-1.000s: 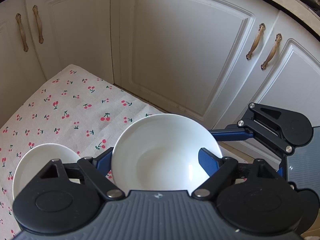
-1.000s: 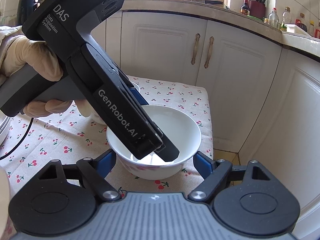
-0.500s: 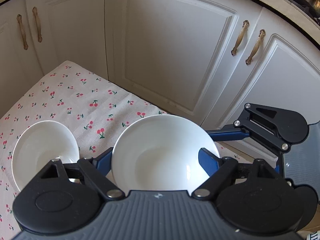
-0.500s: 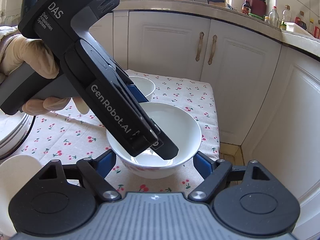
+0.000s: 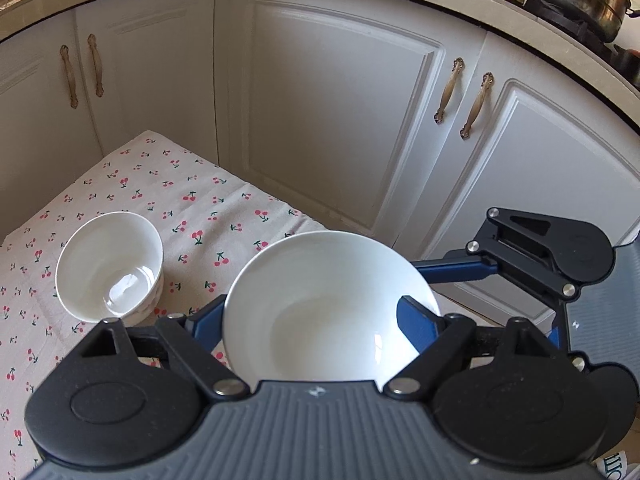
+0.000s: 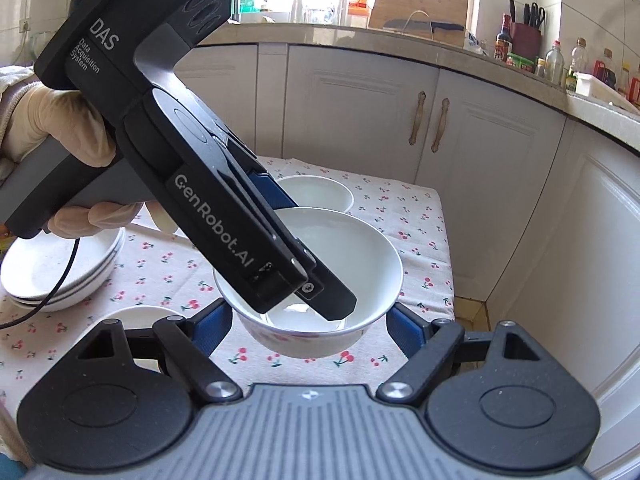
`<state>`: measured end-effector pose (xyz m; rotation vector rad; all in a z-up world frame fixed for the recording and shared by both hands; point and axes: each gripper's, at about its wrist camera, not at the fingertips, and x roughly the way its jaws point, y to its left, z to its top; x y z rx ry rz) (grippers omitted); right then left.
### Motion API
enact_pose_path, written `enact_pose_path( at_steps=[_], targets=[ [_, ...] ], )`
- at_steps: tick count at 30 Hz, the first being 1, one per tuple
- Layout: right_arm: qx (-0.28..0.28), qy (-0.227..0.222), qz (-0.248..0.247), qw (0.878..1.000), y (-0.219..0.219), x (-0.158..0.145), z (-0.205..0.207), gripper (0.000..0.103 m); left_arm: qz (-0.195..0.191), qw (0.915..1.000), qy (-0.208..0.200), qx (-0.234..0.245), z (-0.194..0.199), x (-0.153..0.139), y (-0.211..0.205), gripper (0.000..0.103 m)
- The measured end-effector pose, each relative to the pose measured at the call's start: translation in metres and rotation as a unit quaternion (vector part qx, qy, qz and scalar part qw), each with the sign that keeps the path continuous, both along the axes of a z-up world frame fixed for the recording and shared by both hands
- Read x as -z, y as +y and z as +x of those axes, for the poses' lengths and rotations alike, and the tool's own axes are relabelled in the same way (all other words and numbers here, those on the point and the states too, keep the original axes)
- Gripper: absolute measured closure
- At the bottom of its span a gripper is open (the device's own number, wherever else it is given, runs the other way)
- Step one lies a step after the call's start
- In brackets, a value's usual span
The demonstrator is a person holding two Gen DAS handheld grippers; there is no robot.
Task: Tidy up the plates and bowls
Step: 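Lower the held white bowl into the floral-print bowl with the left gripper, then open the left gripper and lift it out of the nested bowls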
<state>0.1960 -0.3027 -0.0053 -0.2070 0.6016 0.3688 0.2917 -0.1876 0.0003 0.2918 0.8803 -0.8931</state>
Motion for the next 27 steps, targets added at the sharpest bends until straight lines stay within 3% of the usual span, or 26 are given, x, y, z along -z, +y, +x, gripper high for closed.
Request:
enact_pose_path(
  at_steps=[10, 27],
  targets=[
    [-0.015, -0.018, 0.0, 1.0, 0.021, -0.02, -0.043, 0.015, -0.012, 0.9998, -0.01, -0.014, -0.04, -0.018, 0.029, 0.015],
    [-0.036, 0.008, 0.014, 0.999, 0.05, 0.004, -0.071, 0.015, -0.005, 0.999, 0.002, -0.045, -0.078, 0.0, 0.062, 0.015]
  ],
)
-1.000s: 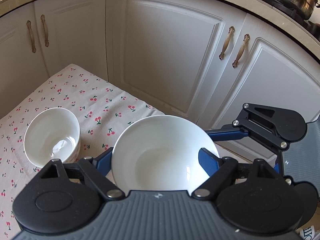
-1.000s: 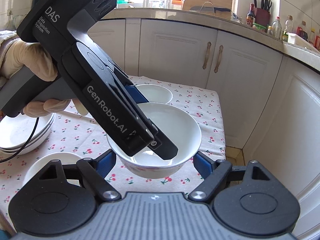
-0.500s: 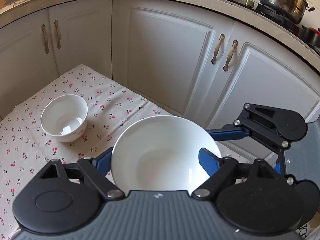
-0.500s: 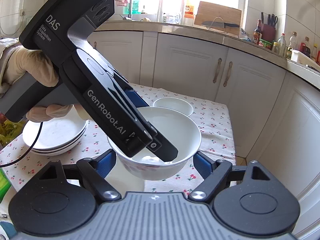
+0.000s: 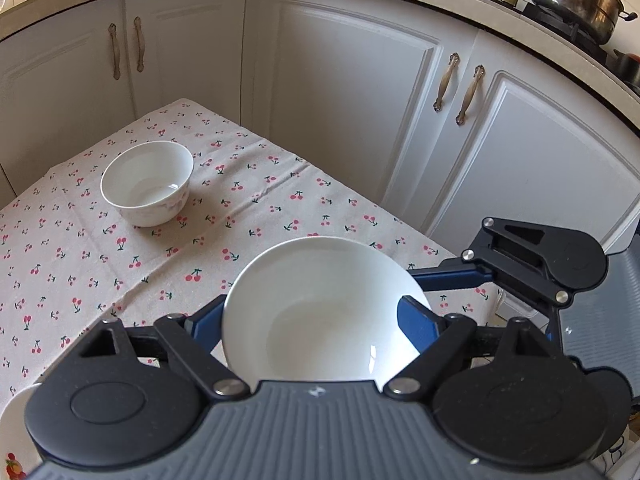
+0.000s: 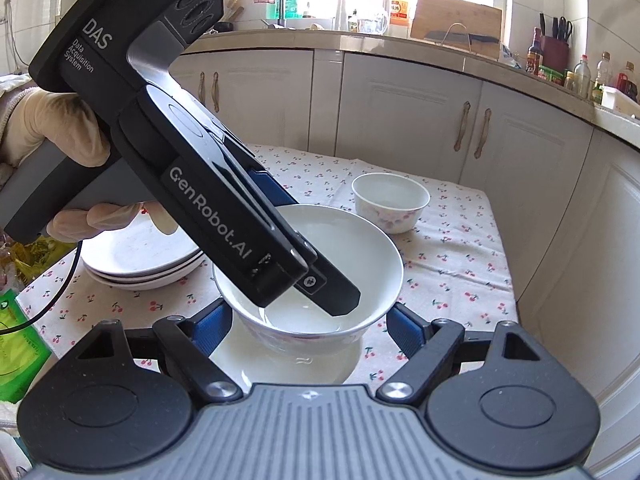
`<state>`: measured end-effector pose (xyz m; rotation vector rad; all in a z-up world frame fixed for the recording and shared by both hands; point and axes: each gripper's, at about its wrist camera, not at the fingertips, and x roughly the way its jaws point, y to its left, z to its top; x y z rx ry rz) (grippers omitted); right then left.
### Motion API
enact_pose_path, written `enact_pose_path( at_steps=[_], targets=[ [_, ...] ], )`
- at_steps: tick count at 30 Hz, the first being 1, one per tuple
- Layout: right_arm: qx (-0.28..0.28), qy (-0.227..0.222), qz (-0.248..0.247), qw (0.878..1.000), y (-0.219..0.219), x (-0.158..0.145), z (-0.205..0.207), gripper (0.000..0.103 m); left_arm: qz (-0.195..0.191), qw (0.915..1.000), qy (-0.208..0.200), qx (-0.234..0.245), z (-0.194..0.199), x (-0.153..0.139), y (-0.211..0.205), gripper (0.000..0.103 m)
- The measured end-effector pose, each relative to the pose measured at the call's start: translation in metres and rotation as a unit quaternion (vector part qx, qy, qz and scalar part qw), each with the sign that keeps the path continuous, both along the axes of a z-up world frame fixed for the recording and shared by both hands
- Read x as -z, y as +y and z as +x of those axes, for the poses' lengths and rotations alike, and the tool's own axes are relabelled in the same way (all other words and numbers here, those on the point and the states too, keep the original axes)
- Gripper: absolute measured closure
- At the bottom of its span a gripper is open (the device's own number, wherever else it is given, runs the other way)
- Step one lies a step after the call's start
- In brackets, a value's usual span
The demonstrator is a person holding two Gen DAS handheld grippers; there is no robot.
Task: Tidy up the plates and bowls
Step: 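Open the left gripper and lift it out of the nested bowls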
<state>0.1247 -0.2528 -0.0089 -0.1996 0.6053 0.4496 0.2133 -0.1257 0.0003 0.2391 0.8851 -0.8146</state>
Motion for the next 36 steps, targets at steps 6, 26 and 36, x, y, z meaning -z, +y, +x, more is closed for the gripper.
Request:
enact_pose_path(
  at_steps=[6, 26, 36],
  targets=[
    [-0.001, 0.008, 0.004, 1.0, 0.003, 0.008, -0.003, 0.015, -0.001, 1.0, 0.009, 0.0, -0.004, 0.01, 0.005, 0.015],
    [-0.001, 0.026, 0.005, 1.0, 0.003, 0.02, -0.005, 0.015, 0.01, 0.9999, 0.007, 0.01, -0.008, 0.025, 0.004, 0.015],
    [-0.003, 0.031, 0.007, 0.999, 0.002, 0.022, -0.001, 0.015, 0.011, 0.9999, 0.01, 0.008, -0.007, 0.028, 0.004, 0.015]
  ],
)
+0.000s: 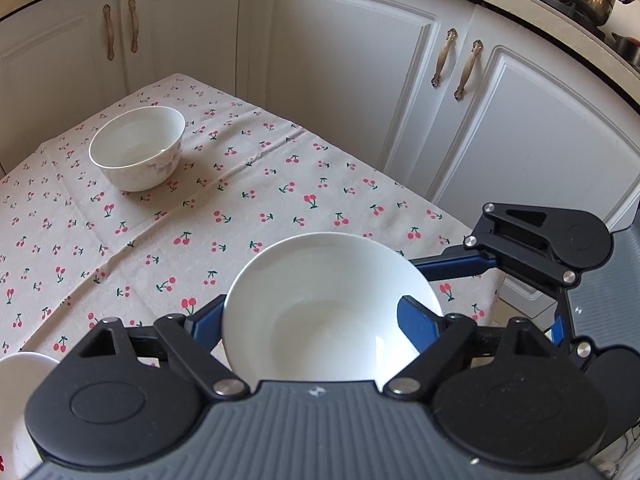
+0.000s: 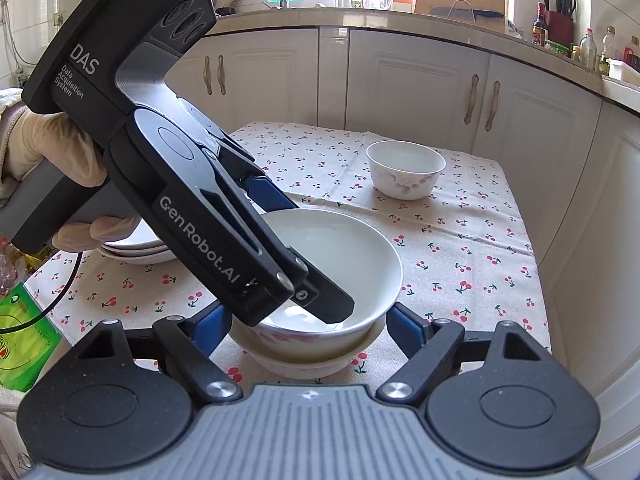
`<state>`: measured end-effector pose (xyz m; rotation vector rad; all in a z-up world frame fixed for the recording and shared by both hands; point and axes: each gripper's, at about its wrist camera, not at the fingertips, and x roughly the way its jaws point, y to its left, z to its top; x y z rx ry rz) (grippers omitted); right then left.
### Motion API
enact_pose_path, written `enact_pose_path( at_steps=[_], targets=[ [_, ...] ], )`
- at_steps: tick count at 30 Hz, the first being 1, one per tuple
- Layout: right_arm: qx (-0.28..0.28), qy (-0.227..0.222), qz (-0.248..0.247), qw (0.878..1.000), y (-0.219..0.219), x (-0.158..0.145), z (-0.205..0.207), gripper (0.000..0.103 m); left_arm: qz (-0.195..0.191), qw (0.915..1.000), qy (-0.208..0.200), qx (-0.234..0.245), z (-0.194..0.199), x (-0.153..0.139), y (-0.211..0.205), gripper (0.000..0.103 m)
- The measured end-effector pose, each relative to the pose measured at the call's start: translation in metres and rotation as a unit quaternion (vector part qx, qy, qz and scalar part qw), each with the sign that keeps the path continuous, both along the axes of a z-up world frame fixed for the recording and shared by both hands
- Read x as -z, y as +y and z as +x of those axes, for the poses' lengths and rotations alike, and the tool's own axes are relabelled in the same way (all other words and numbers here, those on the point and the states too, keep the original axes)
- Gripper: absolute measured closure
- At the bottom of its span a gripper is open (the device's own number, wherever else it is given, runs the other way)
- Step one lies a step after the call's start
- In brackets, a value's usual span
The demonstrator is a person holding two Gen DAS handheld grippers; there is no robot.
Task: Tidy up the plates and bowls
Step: 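Open the left gripper and lift it out of the nested bowls, then move the left gripper toward the small floral bowl on the cloth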
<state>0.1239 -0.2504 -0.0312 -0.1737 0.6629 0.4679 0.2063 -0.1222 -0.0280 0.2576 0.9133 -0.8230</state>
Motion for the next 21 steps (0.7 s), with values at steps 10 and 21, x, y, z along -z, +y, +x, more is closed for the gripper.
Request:
enact_pose_path(
  at_steps=[10, 21],
  targets=[
    [0.0, 0.008, -0.004, 1.0, 0.002, 0.005, 0.002, 0.008, -0.001, 1.0, 0.004, -0.001, 0.001, 0.001, 0.003, 0.014],
    [0.011, -0.031, 0.028, 0.999, -0.009, -0.013, -0.006, 0.0, 0.002, 0.9996, -0.002, -0.029, 0.003, -0.002, 0.028, 0.014]
  ],
)
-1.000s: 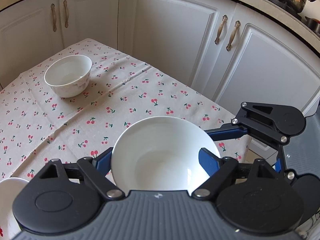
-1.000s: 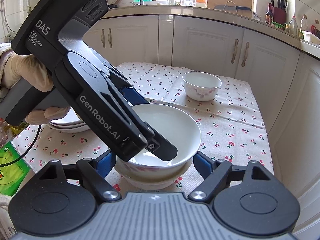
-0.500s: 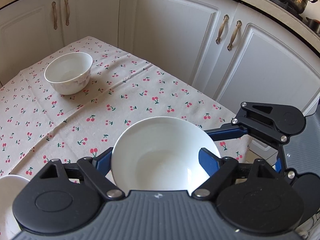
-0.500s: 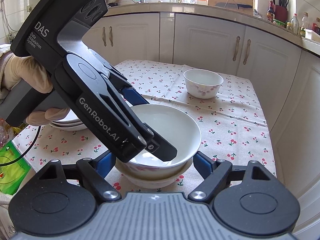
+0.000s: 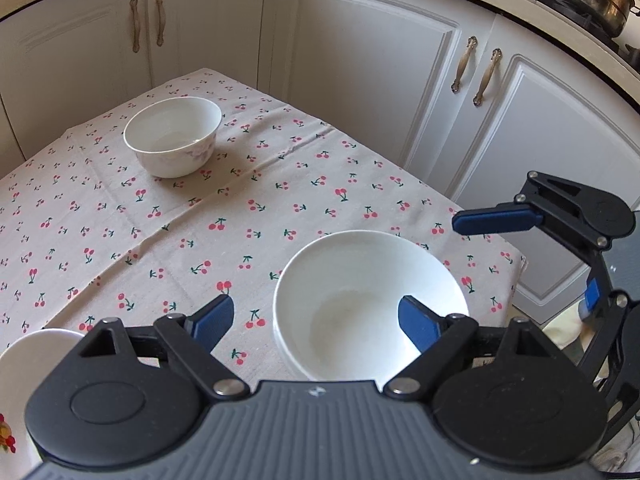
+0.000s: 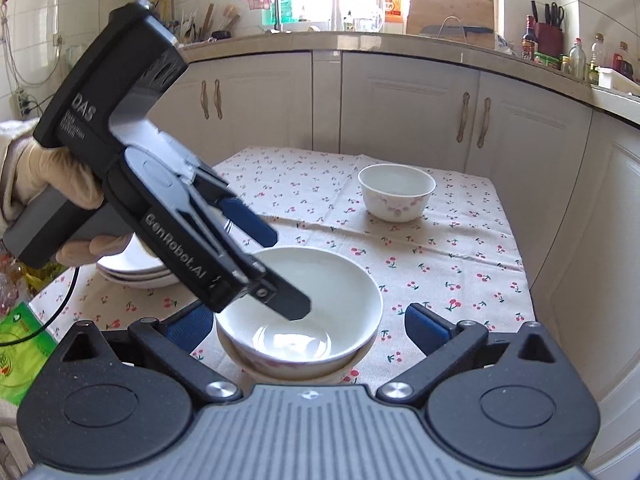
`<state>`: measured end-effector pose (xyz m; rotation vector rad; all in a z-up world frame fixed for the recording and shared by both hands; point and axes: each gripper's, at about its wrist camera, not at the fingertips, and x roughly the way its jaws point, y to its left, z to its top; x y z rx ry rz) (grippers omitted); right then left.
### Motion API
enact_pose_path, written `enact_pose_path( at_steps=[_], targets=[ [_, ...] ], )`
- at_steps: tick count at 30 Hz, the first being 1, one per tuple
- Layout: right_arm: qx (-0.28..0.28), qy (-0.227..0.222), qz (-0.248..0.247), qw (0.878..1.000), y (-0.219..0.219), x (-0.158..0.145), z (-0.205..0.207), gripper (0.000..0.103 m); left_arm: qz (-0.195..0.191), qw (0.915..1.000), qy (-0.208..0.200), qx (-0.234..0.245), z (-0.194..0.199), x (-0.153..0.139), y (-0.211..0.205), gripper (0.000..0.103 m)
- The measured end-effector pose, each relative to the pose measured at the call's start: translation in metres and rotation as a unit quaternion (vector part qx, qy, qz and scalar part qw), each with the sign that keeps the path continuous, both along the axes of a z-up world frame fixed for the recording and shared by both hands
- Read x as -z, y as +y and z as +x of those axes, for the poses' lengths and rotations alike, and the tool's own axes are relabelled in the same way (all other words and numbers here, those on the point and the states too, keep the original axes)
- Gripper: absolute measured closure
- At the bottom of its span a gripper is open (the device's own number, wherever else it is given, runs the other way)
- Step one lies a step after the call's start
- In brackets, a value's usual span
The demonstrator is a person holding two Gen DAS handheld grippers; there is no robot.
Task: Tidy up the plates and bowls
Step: 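Move the left gripper toward the small floral bowl on the cloth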
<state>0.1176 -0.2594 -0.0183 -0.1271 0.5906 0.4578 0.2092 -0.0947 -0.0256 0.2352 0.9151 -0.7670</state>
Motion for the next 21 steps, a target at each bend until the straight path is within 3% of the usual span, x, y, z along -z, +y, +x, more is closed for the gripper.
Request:
enact_pose_path(
  at_steps=[8, 21],
  targets=[
    [0.028, 0.006, -0.009, 1.0, 0.006, 0.007, 0.007, 0.0, -0.009, 0.9997, -0.009, -0.023, 0.003, -0.007, 0.017, 0.014],
    [0.004, -0.005, -0.017, 1.0, 0.011, -0.003, 0.007, 0.0, -0.014, 0.9994, -0.02, -0.024, 0.01, -0.014, 0.023, 0.014]
  ],
)
